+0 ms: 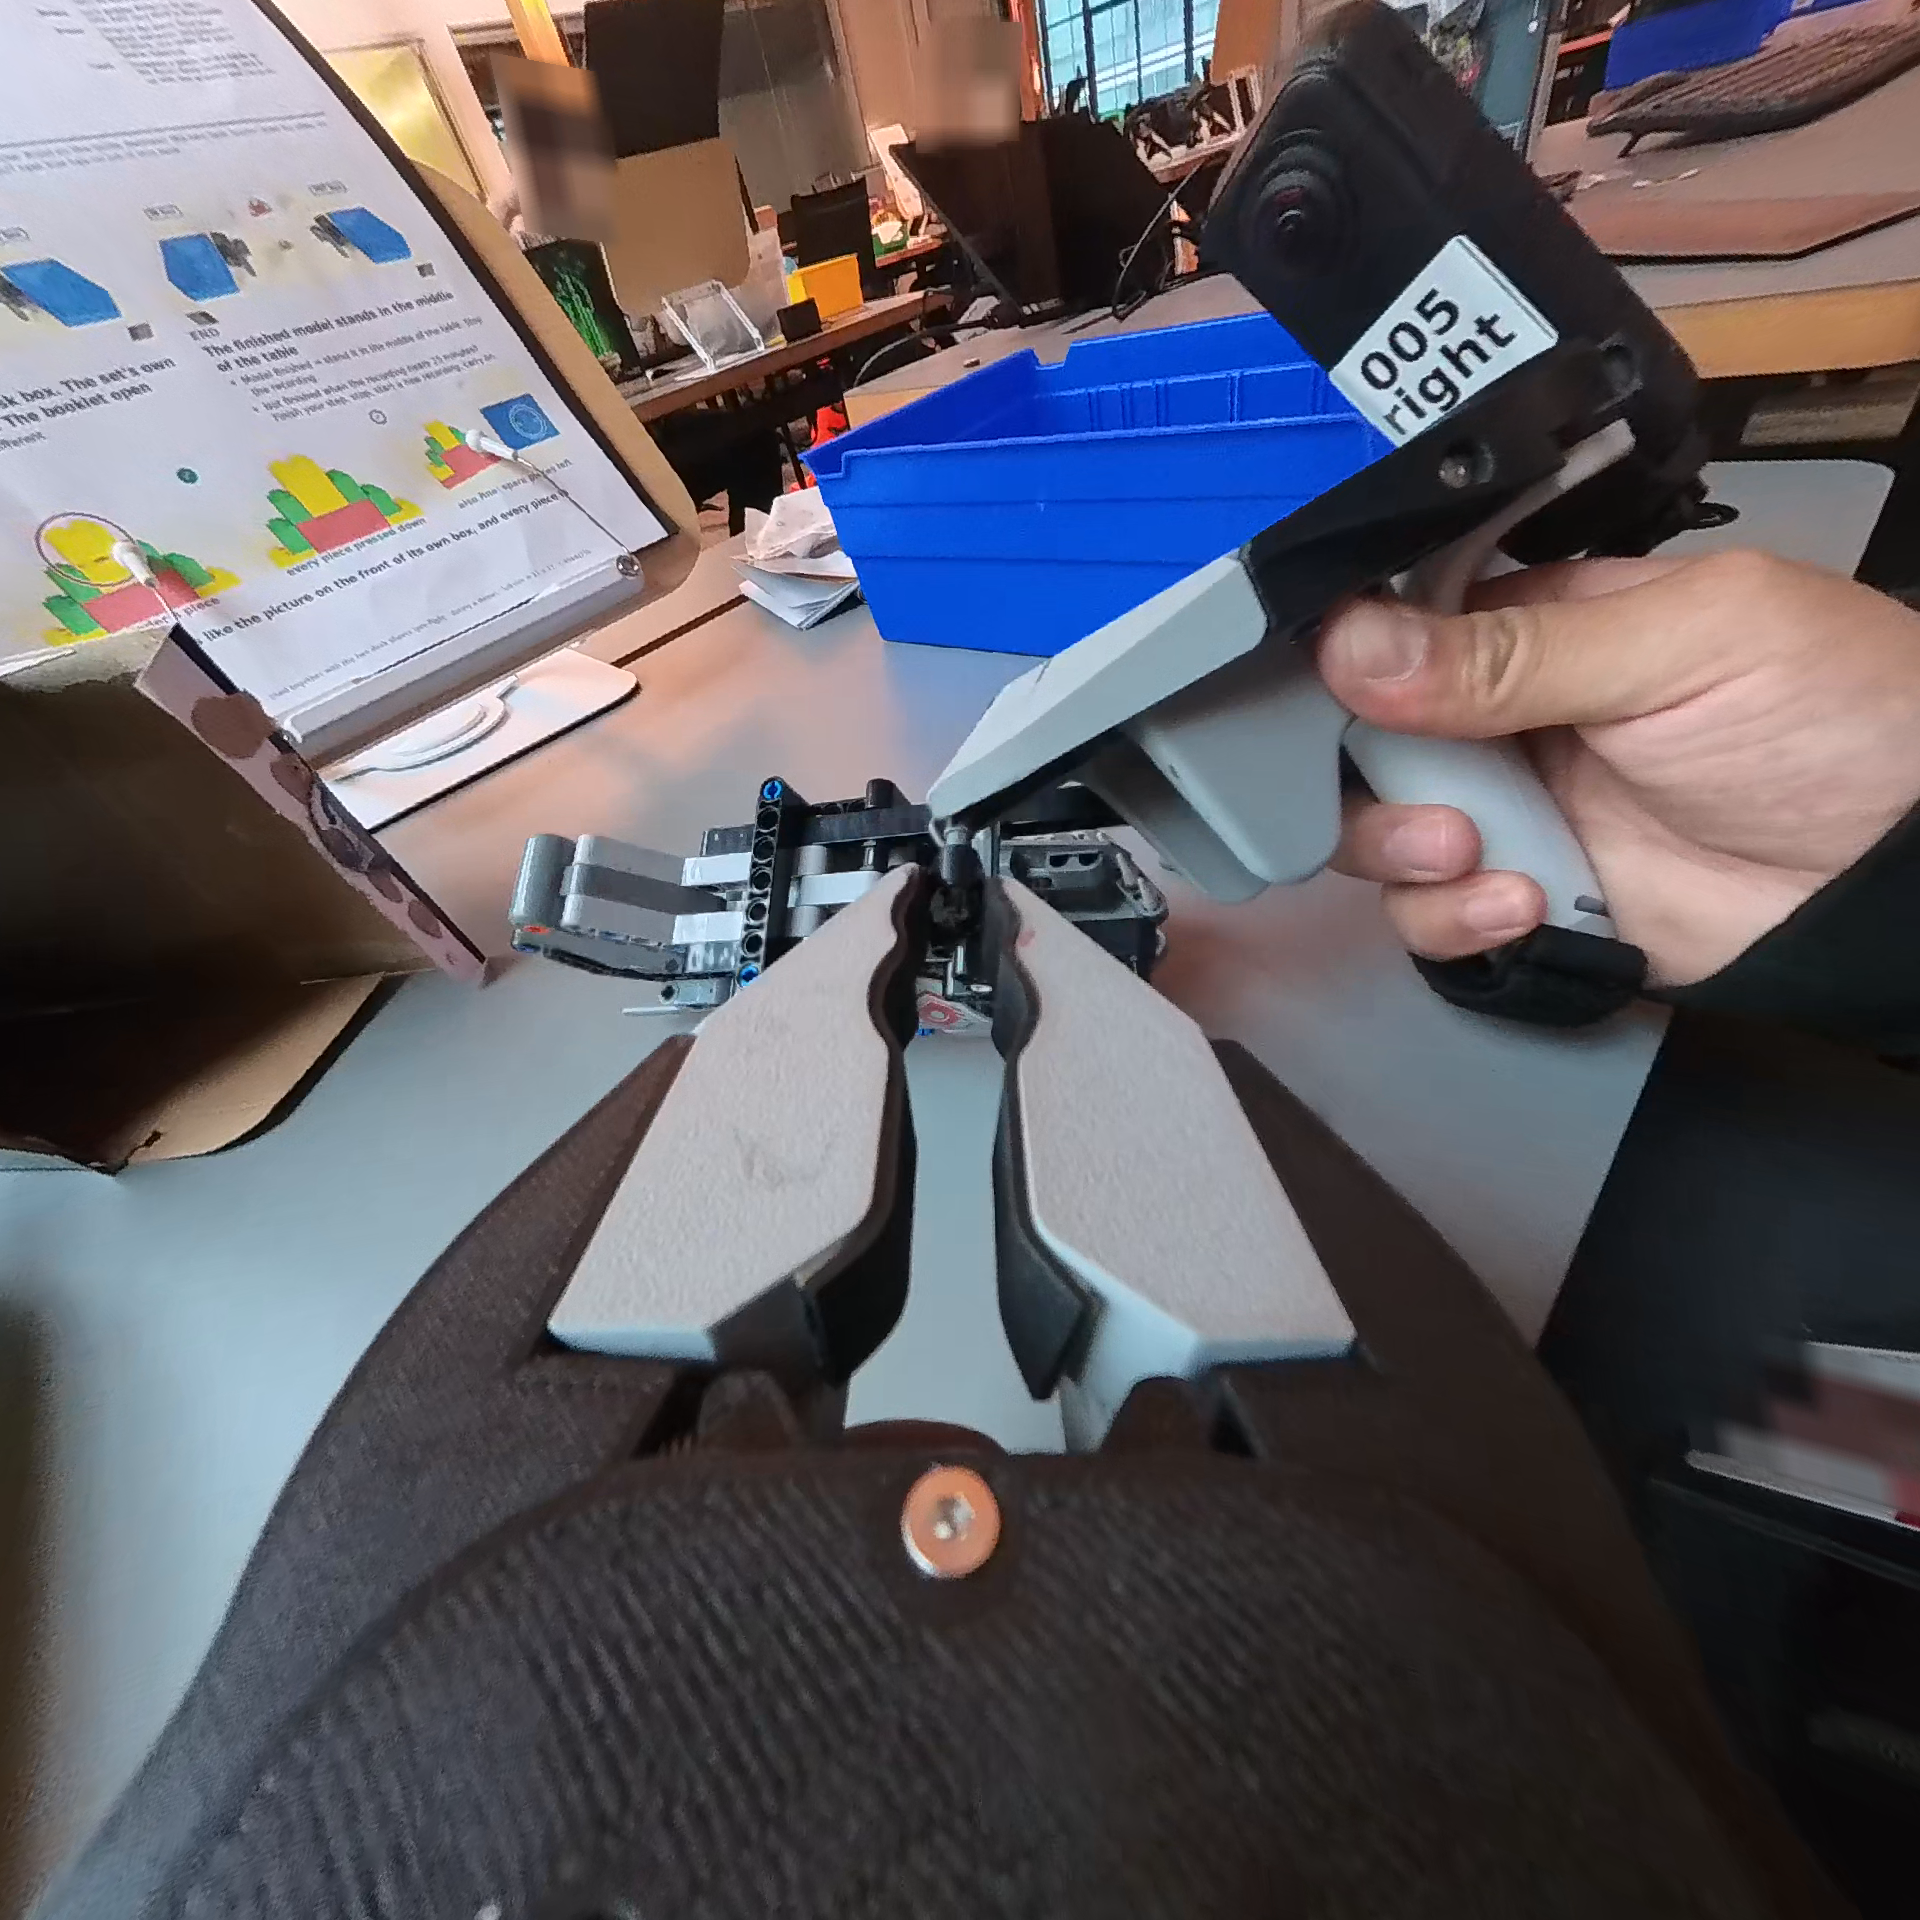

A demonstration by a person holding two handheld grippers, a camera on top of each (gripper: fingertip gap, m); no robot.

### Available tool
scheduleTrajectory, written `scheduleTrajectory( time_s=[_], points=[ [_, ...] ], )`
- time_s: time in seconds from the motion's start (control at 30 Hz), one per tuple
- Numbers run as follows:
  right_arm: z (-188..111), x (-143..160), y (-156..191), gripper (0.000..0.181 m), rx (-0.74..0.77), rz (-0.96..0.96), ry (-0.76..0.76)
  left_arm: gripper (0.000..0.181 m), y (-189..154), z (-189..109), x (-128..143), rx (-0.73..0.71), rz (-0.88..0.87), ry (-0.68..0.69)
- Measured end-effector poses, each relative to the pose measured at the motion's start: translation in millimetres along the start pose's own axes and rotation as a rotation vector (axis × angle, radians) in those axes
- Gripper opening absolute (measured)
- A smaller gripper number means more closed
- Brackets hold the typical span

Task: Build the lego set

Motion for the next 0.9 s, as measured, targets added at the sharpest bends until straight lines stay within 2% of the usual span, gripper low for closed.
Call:
scheduleTrajectory(
  time_s=[0.2,0.3,0.37,0.6,0.73,0.9],
  points=[
    [3.4,1.4,2.3,0.000,-0.009,-0.017,-0.001,0.008,2.9,-1.2,0.7,-0.012,-0.022,-0.003],
    [3.7,5.9,2.0,0.008,0.018,-0.062,0.013,0.008,2.6,0.2,2.9,-0.004,-0.038,0.014],
    [4.6,7.2,1.7,0.003,0.027,-0.069,0.024,0.008,3.1,0.0,2.9,-0.011,-0.037,0.014],
    [2.6,8.8,-0.9,0.000,-0.003,-0.019,0.042,0.008,1.7,0.6,3.8,0.013,-0.049,0.017],
    [2.7,4.2,0.9,0.000,-0.037,0.073,-0.009,0.007,3.4,-2.2,-0.8,-0.027,-0.028,-0.017],
    [2.1,1.2,1.0,0.000,-0.022,0.087,-0.053,0.007,4.1,-3.4,-2.5,-0.030,-0.036,-0.037]
  ],
)
Point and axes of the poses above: each gripper's, where its closed fingertips meet, z out along the fingers, x out of its underside, y = z × x across the jaws, the point moved 2 cm from there along -z, back along the fingers, and after that the axes turned 15 degrees about x, right-handed, at the moved point
